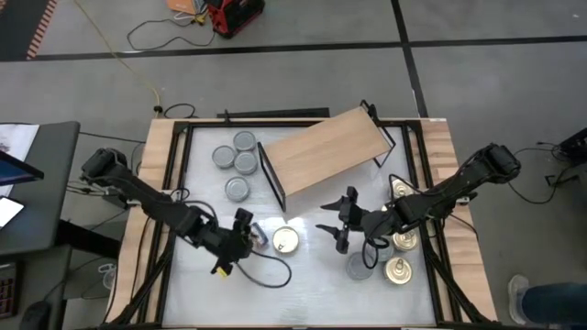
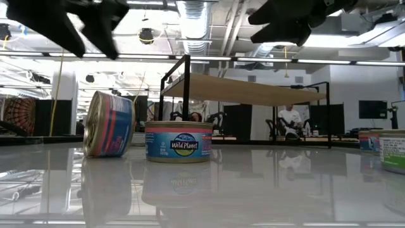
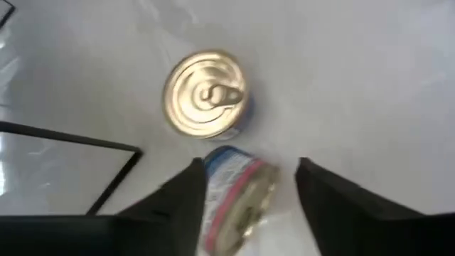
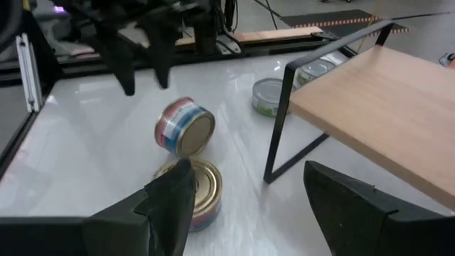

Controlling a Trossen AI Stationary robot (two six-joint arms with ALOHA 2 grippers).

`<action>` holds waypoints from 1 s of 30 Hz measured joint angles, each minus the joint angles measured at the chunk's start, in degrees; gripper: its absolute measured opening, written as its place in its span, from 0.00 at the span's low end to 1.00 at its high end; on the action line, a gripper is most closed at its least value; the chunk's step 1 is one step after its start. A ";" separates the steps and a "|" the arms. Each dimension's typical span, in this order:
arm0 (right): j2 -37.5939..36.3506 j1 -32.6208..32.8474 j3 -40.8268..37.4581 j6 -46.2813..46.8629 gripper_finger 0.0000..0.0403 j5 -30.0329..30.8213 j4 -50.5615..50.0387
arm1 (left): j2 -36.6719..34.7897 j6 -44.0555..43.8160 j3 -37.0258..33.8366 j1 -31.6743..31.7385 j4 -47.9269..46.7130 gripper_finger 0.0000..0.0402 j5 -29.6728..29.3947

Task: Stack canned seafood by type on shelf
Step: Put the blue tuna can on the shelf

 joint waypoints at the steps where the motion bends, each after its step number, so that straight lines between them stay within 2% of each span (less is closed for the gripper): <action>1: 0.00 0.22 0.00 0.10 0.71 -0.17 -0.93 | 0.00 0.97 0.00 1.29 0.10 0.60 1.54; 3: -0.02 0.69 0.00 0.23 0.71 -1.80 -2.89 | 0.01 1.86 0.00 4.26 0.56 0.65 6.24; 6: -0.02 1.24 -0.02 1.72 0.71 -4.71 -5.15 | 0.78 2.15 0.02 8.82 1.43 0.68 13.26; 10: -0.02 0.84 -0.02 2.79 0.71 -5.95 -6.76 | 2.11 4.25 0.04 13.71 1.41 0.69 18.66; 16: -0.02 0.68 -0.02 3.07 0.71 -6.26 -6.96 | 4.71 7.53 0.04 16.46 -0.19 0.69 26.38; 20: -0.02 0.68 -0.02 3.11 0.71 -6.32 -6.90 | 5.54 9.85 0.15 16.32 -0.87 0.70 26.32; 25: -0.02 0.68 -0.02 4.10 0.71 -6.30 -6.86 | 5.53 14.81 0.15 14.68 -1.42 0.77 20.23; 30: -0.02 0.70 -0.02 4.32 0.71 -6.30 -6.39 | 5.49 13.88 0.15 14.21 -1.84 0.83 18.88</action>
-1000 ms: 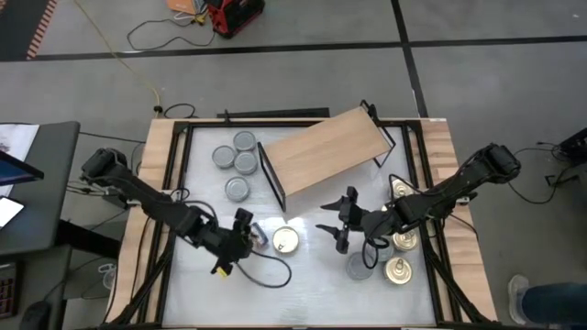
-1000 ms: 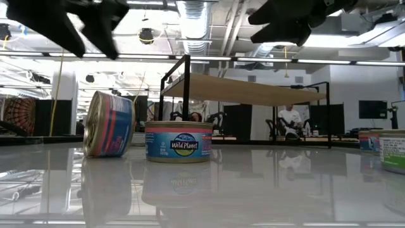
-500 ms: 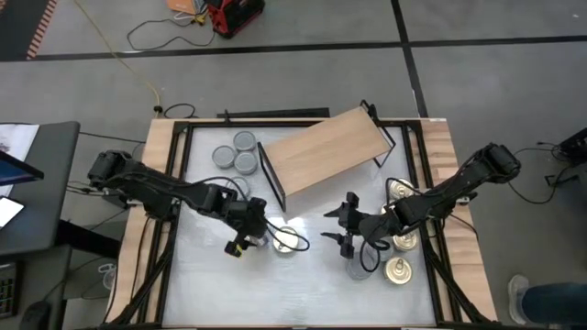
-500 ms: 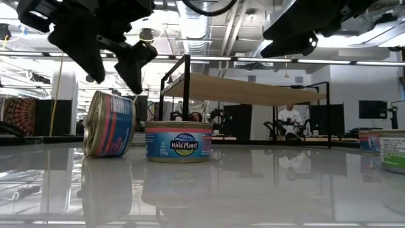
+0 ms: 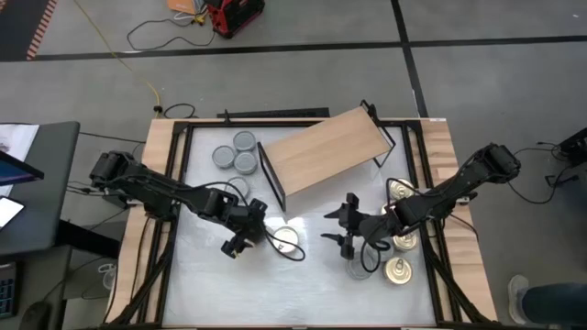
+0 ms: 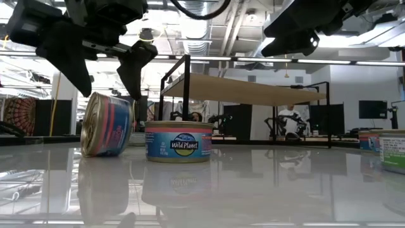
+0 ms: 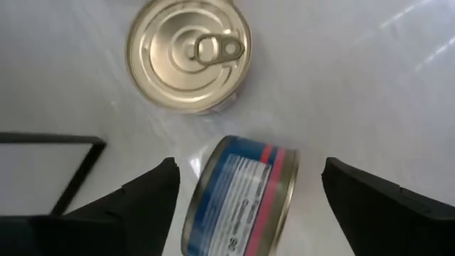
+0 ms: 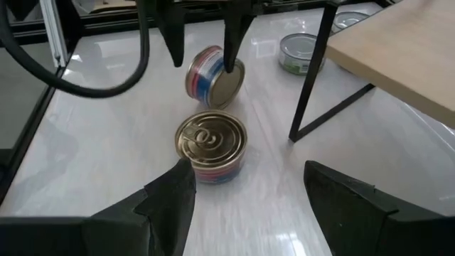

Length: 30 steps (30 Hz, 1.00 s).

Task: Stack canned seafood by type on shelf
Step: Put the blue tuna can on the shelf

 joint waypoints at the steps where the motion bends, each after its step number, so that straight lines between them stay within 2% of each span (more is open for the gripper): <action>1: 0.00 0.00 0.00 0.00 0.71 0.00 0.13 | 0.00 -0.18 0.00 0.18 -0.53 0.84 -0.01; 7: 0.00 0.00 0.00 -0.63 0.71 0.02 1.47 | 0.00 0.66 -0.02 2.03 -4.53 0.83 2.30; 12: 0.00 0.00 0.00 -0.66 0.71 0.05 1.67 | 0.00 4.63 -0.45 2.08 -6.06 0.80 -0.99; 20: 0.00 -0.02 0.00 -0.78 0.71 0.20 1.71 | 0.00 7.57 -2.75 2.08 -6.33 0.75 -1.62; 24: 0.00 -0.02 0.00 -0.85 0.71 0.42 2.05 | 0.00 7.17 -2.80 2.08 -6.44 0.67 -1.36; 30: 0.00 -0.02 0.00 -0.83 0.71 0.42 2.59 | -0.02 5.16 -3.75 1.97 -6.41 0.46 0.13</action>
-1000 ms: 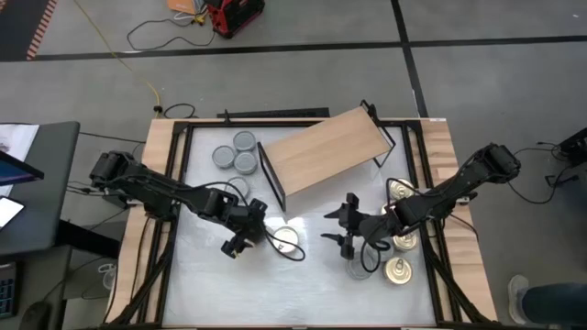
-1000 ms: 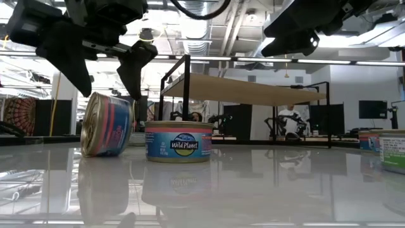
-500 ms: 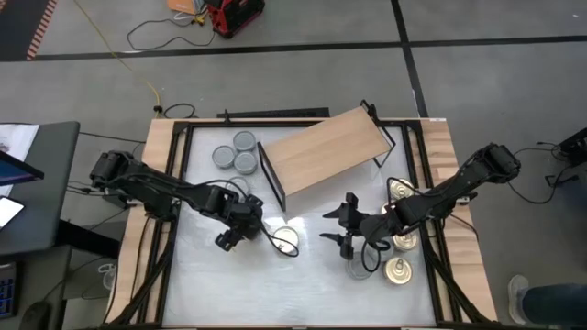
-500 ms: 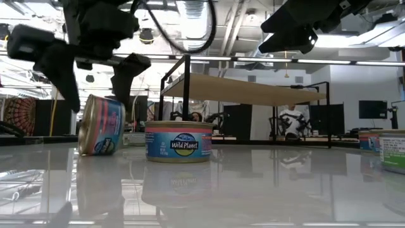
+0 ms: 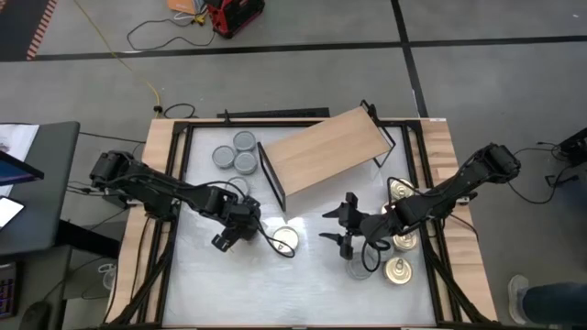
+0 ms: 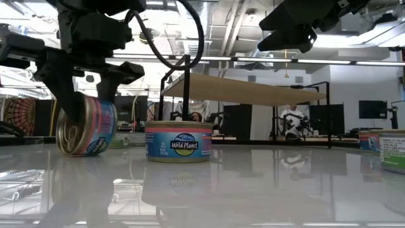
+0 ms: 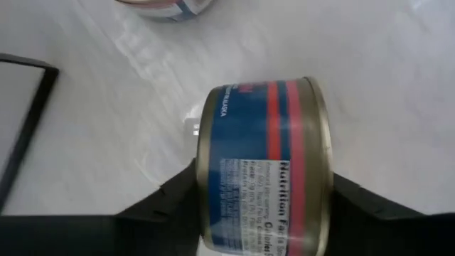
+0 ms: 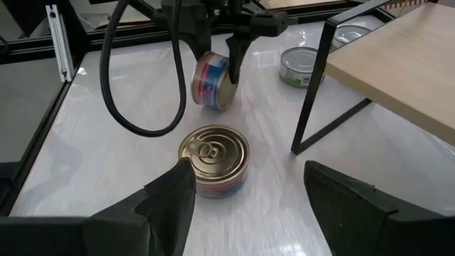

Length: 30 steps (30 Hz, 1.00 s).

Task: Stack canned seafood by type on shelf
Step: Put the blue tuna can on the shelf

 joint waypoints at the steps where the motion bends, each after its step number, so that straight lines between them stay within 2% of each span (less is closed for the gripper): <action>1: 0.00 0.00 0.00 0.03 0.71 0.00 0.00 | 0.00 -0.55 -0.01 -0.02 0.05 0.44 -0.14; 6: 0.00 -0.10 0.24 1.67 0.71 0.00 -0.43 | -0.64 -4.44 0.08 -0.02 0.56 0.44 -1.25; 11: 0.00 -0.24 2.33 2.58 0.71 0.00 -3.12 | -3.08 -7.81 2.72 -0.58 1.72 0.44 2.94; 19: -0.02 -0.26 5.34 1.66 0.71 0.00 -4.48 | -9.55 -14.92 4.83 -0.47 12.50 0.44 4.82; 26: -3.56 0.43 9.94 2.95 0.71 -0.03 -15.55 | -14.24 -21.39 10.27 2.22 14.39 0.45 6.25; 30: -6.69 1.23 10.75 2.78 0.71 -0.05 -19.28 | -14.39 -24.23 13.96 6.25 16.94 0.45 6.25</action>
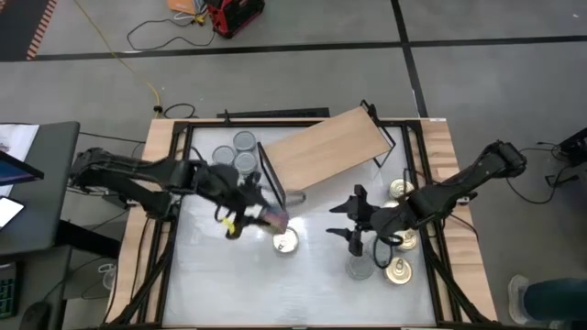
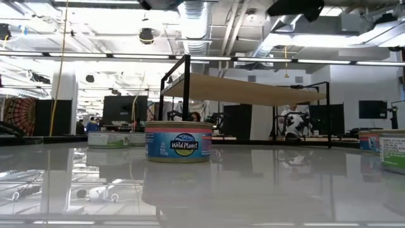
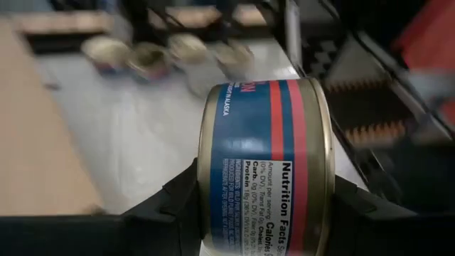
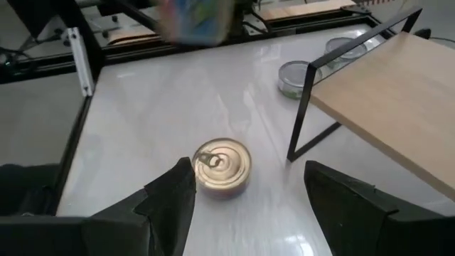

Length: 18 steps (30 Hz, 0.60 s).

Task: Stack canned seafood by type on shelf
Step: Put the blue tuna can on the shelf

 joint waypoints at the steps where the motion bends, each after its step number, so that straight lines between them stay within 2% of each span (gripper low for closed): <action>1: -0.65 0.12 0.00 -0.05 0.71 -0.01 -0.55 | 0.27 -0.25 0.81 1.47 0.46 0.45 -0.08; 4: -2.14 0.10 0.00 -0.81 0.71 0.01 -4.37 | 2.30 -1.19 2.96 7.48 2.48 0.45 2.47; 9: -4.03 -1.13 -0.09 -3.35 0.71 -0.14 -8.23 | 9.48 -7.89 4.70 20.42 8.79 0.45 18.05; 11: -4.85 -1.71 -0.09 -4.44 0.71 -0.17 -8.72 | 12.94 -9.70 6.87 24.78 8.67 0.45 22.12; 18: -6.04 -3.74 -2.47 -9.13 0.71 -0.17 -4.93 | 23.93 -7.71 16.01 33.05 -1.33 0.45 26.73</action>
